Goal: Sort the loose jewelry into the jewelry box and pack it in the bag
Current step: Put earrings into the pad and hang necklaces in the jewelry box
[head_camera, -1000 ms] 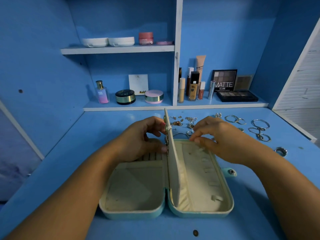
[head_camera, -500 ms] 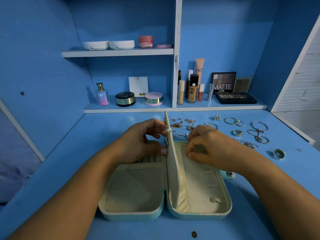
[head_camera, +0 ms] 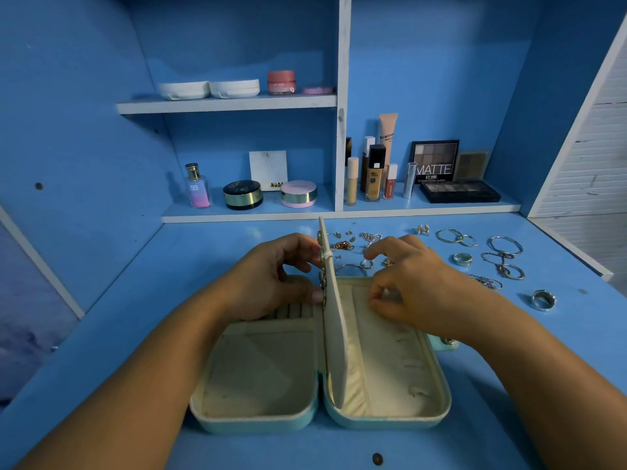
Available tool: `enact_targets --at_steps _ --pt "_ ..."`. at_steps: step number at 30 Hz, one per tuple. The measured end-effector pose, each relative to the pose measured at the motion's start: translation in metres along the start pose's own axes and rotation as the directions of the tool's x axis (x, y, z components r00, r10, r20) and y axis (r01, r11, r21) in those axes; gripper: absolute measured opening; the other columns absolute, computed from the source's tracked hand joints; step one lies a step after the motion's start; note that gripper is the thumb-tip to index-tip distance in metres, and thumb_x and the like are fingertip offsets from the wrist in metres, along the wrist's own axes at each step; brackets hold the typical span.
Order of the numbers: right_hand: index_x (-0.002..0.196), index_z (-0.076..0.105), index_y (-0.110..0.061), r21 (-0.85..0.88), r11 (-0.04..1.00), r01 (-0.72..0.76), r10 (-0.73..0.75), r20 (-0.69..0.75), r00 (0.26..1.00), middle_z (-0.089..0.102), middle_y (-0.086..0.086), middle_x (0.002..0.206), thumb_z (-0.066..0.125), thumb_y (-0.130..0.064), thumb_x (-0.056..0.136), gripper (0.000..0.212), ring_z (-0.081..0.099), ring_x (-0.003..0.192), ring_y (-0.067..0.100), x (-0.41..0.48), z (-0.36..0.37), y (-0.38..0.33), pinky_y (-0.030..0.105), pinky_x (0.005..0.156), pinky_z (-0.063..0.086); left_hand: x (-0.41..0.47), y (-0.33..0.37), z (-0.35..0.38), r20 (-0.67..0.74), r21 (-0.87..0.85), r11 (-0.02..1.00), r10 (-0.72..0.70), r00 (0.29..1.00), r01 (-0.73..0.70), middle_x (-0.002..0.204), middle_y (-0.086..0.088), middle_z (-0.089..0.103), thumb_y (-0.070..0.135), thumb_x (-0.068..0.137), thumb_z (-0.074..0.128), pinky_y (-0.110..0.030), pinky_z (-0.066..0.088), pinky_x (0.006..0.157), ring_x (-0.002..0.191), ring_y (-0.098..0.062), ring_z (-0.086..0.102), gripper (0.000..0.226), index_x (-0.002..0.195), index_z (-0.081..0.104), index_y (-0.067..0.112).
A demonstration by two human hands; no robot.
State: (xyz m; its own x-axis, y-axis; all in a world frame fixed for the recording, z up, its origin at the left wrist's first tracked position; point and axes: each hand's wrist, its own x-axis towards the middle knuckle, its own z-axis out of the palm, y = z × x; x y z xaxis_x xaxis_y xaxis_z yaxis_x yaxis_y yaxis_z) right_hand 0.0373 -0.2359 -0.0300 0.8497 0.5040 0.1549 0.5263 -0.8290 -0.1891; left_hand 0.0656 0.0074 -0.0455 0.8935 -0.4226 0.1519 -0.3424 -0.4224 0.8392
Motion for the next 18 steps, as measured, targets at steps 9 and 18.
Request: enact_targets --at_steps 9,18 --pt "0.099 0.070 -0.034 0.048 0.998 -0.049 0.050 -0.029 0.998 0.041 -0.011 0.134 0.060 -0.036 0.089 0.014 0.032 0.121 0.012 0.000 -0.008 0.016 0.035 0.105 0.032 0.000 0.002 0.001 0.002 0.000 1.000 -0.009 1.000 0.009 0.114 0.005 0.068 0.008 0.077 0.080 -0.019 0.048 0.069 0.103 -0.011 0.061 0.045 0.114 0.062 0.026" --pt "0.094 0.070 -0.036 0.107 0.994 0.005 -0.008 0.027 1.000 0.044 -0.013 0.125 0.063 -0.035 0.088 0.010 0.036 0.118 0.010 0.000 -0.004 0.013 0.023 0.099 0.031 0.000 0.000 0.001 0.010 -0.013 1.000 -0.001 1.000 0.001 0.114 0.005 0.068 0.020 0.072 0.082 -0.033 0.051 0.074 0.110 -0.015 0.060 0.049 0.115 0.061 0.026"
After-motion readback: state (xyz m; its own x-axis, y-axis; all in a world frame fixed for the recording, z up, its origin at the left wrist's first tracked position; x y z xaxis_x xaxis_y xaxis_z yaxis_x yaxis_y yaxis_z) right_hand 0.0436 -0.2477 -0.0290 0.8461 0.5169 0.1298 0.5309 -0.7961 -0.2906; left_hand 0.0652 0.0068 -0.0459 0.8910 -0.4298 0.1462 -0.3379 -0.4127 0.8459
